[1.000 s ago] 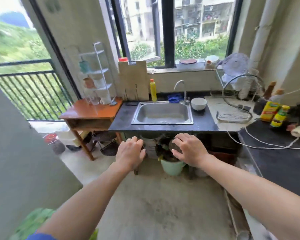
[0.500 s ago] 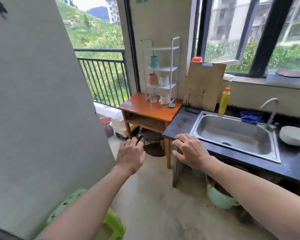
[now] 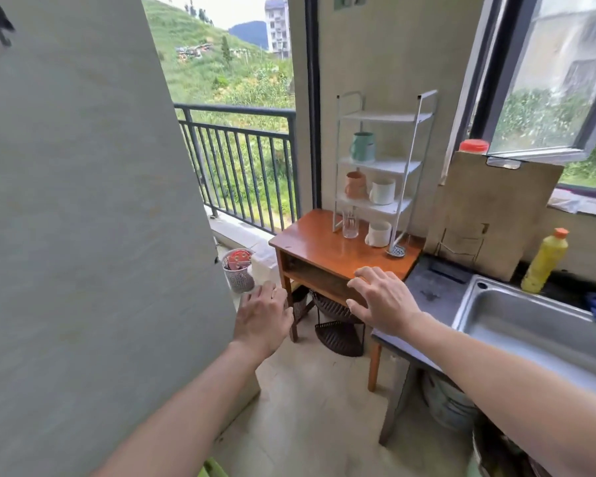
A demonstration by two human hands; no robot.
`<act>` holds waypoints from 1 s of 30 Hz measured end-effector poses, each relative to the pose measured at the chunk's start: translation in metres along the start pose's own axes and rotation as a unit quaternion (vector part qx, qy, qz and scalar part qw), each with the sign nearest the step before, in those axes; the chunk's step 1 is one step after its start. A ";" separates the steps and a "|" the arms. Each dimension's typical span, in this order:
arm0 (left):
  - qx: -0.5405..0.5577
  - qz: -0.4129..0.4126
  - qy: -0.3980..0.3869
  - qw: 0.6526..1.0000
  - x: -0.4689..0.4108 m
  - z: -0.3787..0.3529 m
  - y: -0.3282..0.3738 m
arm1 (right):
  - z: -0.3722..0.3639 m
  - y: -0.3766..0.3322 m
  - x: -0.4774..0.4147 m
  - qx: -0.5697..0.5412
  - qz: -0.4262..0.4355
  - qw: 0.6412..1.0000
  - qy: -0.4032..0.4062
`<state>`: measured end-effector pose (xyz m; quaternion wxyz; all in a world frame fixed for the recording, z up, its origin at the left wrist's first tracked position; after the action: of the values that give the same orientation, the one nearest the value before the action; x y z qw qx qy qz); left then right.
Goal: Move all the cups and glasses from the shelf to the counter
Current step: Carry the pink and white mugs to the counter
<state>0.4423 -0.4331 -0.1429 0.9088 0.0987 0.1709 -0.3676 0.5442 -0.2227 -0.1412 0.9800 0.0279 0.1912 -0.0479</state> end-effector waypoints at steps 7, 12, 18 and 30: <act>0.014 -0.055 0.000 0.998 -0.118 -0.043 -0.053 | -0.050 0.031 -0.103 0.015 -0.049 0.998 0.020; 0.023 -0.106 -0.003 0.994 -0.204 -0.060 -0.079 | -0.067 0.056 -0.159 0.015 -0.126 0.991 0.034; 0.066 -0.147 -0.018 0.987 -0.279 -0.103 -0.078 | -0.092 0.097 -0.193 0.022 -0.187 0.982 0.025; 0.092 -0.178 -0.064 0.978 -0.431 -0.206 -0.054 | -0.182 0.235 -0.281 -0.022 -0.329 0.944 0.018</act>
<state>0.0659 -0.1349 -0.1705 0.8249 0.1265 0.0923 -0.5432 0.2417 0.0472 -0.1949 0.9064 -0.0573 0.2080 -0.3631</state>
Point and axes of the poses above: each hand's wrist, its own x-axis away from the middle knuckle, its own z-axis out of the back of the hand, y = z × x, the point moved 2 cm from there along -x, towards the middle knuckle, and after that the axes turned 1 degree about -x, right-handed, at the moved point
